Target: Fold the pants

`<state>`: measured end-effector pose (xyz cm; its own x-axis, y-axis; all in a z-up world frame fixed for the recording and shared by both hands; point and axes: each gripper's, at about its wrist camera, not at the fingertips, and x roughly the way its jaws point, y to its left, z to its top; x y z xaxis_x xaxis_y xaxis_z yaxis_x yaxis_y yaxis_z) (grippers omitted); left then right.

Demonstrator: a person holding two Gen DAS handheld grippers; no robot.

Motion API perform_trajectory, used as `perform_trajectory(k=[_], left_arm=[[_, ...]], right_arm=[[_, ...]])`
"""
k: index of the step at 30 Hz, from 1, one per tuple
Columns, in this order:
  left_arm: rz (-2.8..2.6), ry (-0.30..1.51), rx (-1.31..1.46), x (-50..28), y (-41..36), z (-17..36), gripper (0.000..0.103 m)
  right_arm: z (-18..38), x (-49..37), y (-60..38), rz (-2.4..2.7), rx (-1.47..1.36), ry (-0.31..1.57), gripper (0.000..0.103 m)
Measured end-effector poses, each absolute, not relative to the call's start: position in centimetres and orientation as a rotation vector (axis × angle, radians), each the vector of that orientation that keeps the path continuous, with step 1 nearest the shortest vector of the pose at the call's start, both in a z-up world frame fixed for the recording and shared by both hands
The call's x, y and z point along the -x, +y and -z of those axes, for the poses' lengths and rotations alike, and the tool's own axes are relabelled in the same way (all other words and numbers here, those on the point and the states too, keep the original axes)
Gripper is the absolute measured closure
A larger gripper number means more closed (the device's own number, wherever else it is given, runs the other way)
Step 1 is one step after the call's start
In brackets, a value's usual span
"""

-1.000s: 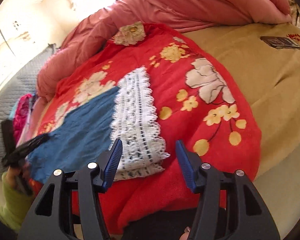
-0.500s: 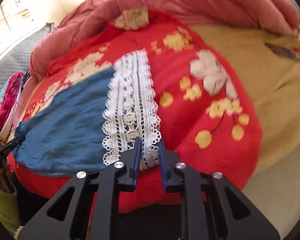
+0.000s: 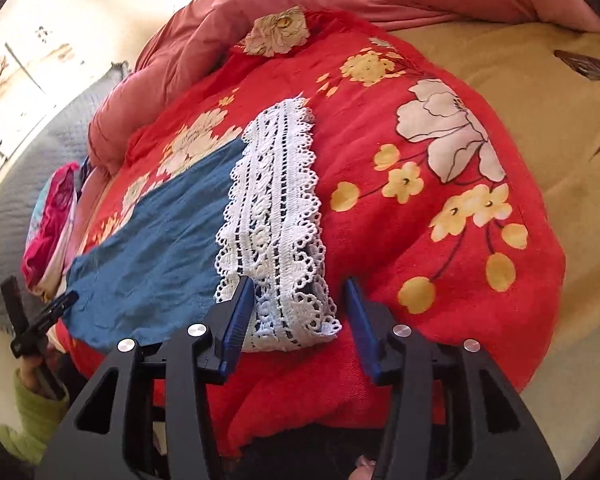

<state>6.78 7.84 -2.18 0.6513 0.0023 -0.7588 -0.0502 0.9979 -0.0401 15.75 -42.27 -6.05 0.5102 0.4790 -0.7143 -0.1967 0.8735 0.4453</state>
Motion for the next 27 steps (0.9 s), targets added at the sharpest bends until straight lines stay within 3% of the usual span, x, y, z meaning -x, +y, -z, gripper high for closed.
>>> perform_trajectory(k=[1, 4, 11, 17, 19, 20, 27], left_arm=[[-0.028, 0.862, 0.062, -6.8, 7.9, 2.3, 0.043], [-0.022, 0.863, 0.063, -6.7, 8.1, 2.3, 0.043], [-0.007, 0.878, 0.046, -6.6, 8.3, 2.7, 0.043], [-0.003, 0.864, 0.044, -6.4, 8.2, 2.8, 0.042], [-0.005, 0.847, 0.045, -5.9, 8.1, 2.2, 0.042], [-0.006, 0.839, 0.047, -5.5, 8.0, 1.8, 0.042], [0.084, 0.748, 0.052, -4.0, 4.5, -2.0, 0.028]], right_arm=[[5.9, -15.6, -42.2, -0.416, -0.309, 0.954, 0.080], [4.8, -14.4, -42.4, -0.409, -0.266, 0.915, 0.089], [6.0, -13.1, -42.1, -0.337, -0.205, 0.944, 0.087], [5.3, -12.4, -42.5, -0.301, -0.253, 0.911, 0.065], [4.4, -11.5, -43.0, -0.283, -0.255, 0.863, 0.044], [3.7, -10.7, -43.3, -0.248, -0.249, 0.829, 0.040], [0.6, -7.8, -42.7, -0.235, -0.222, 0.702, 0.033]])
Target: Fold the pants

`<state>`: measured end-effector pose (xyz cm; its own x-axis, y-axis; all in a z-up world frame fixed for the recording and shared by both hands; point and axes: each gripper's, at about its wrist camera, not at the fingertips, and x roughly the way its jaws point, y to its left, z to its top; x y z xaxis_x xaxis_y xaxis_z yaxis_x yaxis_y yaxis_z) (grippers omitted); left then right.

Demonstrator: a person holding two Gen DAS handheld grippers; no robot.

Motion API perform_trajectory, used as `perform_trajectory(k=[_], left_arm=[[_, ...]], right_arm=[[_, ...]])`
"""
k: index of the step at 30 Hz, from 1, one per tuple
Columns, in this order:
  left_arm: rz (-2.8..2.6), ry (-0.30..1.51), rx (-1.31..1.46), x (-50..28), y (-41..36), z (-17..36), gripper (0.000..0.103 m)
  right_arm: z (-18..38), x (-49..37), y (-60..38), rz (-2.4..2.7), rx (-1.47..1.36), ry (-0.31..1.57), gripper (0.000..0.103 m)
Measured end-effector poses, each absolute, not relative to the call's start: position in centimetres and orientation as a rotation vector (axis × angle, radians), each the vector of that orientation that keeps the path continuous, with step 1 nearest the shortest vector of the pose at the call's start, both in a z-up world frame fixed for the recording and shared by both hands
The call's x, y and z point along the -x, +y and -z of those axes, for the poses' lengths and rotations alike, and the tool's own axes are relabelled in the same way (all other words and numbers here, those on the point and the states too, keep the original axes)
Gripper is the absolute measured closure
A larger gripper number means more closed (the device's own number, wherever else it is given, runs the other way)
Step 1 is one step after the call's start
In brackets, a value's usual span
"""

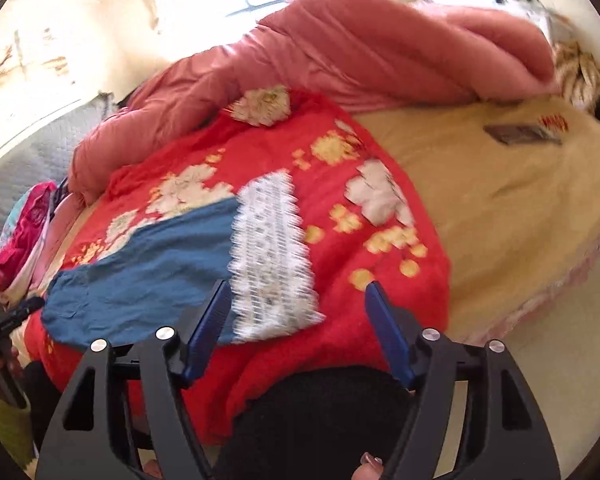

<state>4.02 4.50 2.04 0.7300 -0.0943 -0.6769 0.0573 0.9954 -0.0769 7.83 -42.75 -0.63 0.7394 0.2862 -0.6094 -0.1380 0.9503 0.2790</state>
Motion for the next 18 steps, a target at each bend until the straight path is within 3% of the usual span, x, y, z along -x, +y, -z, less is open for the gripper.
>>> perform_trajectory(k=[8, 11, 18], left_arm=[[0.156, 0.831, -0.067, -7.9, -2.4, 0.8, 0.026], [0.129, 0.935, -0.067, -8.2, -2.2, 3.7, 0.026], [0.160, 0.923, -0.067, -6.8, -1.3, 4.9, 0.026]], right_arm=[[0.3, -10.8, -30.8, -0.443, -0.016, 0.718, 0.026], [1.4, -13.4, -26.8, -0.491, 0.068, 0.759, 0.026], [6.0, -19.7, -24.9, -0.361, 0.169, 0.933, 0.017]])
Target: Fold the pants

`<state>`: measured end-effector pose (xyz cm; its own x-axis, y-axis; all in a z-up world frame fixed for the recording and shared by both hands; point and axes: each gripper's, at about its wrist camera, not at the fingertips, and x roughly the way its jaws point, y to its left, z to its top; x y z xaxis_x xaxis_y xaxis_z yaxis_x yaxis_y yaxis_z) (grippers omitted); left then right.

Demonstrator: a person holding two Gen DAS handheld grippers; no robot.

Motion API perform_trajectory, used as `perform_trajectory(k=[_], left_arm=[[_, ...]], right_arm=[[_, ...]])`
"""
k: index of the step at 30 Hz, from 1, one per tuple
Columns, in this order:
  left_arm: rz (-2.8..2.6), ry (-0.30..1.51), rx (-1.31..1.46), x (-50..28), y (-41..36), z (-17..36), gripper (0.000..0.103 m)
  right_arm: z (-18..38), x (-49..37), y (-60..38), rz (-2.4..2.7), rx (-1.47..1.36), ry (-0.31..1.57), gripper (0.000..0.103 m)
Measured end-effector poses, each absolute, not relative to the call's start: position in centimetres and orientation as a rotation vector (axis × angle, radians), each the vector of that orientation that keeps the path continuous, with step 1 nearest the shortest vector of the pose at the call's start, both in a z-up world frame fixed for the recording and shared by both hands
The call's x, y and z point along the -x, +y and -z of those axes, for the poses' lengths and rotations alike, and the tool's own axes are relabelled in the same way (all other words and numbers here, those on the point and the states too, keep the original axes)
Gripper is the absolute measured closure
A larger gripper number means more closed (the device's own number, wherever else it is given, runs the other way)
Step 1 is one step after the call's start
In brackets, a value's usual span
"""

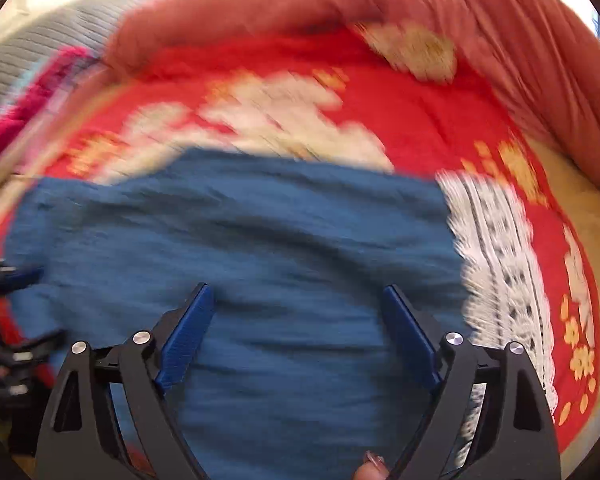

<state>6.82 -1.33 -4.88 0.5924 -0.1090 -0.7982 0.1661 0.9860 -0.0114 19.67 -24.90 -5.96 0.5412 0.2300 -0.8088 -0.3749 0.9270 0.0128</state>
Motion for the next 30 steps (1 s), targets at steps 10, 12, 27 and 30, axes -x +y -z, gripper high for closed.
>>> perform_trajectory(k=[10, 12, 27, 30], left_arm=[[0.150, 0.881, -0.058, -6.1, -1.7, 4.0, 0.026], [0.164, 0.855, -0.032, -5.6, -1.6, 2.9, 0.026], [0.270, 0.743, -0.078, -7.9, -9.0, -3.5, 0.010], [0.298, 0.756, -0.100, -9.4, -11.2, -3.7, 0.010]], right_arm=[[5.7, -17.9, -27.8, -0.366, 0.017, 0.789, 0.015], [4.5, -16.8, -29.2, -0.368, -0.073, 0.753, 0.008], [1.5, -9.9, -39.8, -0.222, -0.233, 0.671, 0.006], [1.5, -9.3, -40.5, -0.204, -0.229, 0.663, 0.006]])
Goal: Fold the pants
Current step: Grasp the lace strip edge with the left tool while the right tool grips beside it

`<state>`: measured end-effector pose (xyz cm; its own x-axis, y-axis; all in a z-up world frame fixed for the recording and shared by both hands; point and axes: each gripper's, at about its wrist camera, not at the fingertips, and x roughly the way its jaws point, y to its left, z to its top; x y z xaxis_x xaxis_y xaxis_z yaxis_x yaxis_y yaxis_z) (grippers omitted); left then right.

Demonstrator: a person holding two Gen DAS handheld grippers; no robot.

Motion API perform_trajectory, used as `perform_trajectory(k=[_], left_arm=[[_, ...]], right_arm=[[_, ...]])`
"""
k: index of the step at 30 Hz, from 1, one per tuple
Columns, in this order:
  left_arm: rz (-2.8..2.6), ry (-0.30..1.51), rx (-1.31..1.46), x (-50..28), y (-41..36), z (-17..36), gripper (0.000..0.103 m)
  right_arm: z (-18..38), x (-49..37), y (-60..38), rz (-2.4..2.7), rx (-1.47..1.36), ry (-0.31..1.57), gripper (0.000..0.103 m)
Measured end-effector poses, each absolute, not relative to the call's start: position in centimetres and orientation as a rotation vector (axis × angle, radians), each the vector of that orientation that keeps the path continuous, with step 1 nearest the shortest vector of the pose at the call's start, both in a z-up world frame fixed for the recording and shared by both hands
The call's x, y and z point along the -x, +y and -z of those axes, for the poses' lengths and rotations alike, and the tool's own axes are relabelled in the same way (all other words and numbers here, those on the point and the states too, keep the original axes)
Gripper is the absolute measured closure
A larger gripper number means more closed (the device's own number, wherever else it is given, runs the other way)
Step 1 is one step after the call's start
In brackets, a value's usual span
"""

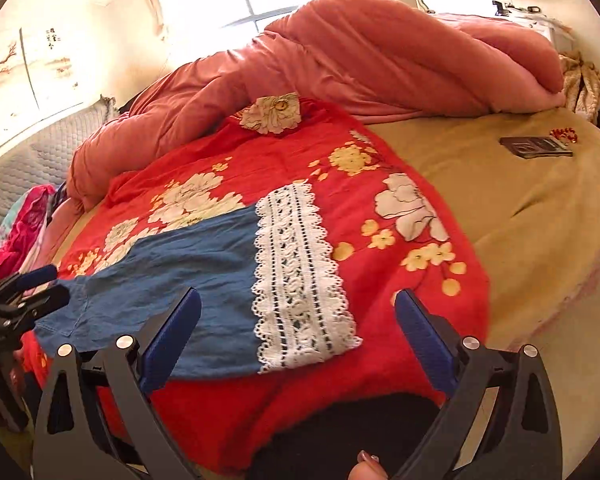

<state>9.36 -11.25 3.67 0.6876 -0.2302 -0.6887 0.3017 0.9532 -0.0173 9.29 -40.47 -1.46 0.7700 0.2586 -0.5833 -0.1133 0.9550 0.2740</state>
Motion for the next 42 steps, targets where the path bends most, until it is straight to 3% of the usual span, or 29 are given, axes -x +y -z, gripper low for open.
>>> perform_trajectory(k=[23, 29, 31, 36, 39, 42], left_arm=[[0.479, 0.944, -0.221, -25.6, -21.1, -2.4, 0.010], [0.545, 0.985, -0.240, -29.2, -22.9, -0.6, 0.017], [0.588, 1.023, -0.217, -30.4, -23.3, 0.5, 0.023], [0.687, 1.108, -0.126, -32.3, -23.3, 2.6, 0.036], [0.741, 1.139, -0.096, -33.1, -23.6, 3.5, 0.037], [0.788, 1.148, -0.081, -33.5, -23.8, 4.0, 0.037]], right_arm=[[4.1, -12.7, -39.9, -0.297, -0.329, 0.803, 0.006], [5.2, -14.5, -39.1, -0.340, -0.359, 0.876, 0.007], [5.2, -14.6, -39.0, -0.337, -0.355, 0.880, 0.020], [5.4, -14.9, -39.6, -0.345, -0.388, 0.877, 0.027], [5.2, -15.4, -39.8, -0.330, -0.396, 0.867, 0.039], [4.9, -15.5, -39.9, -0.343, -0.394, 0.852, 0.042]])
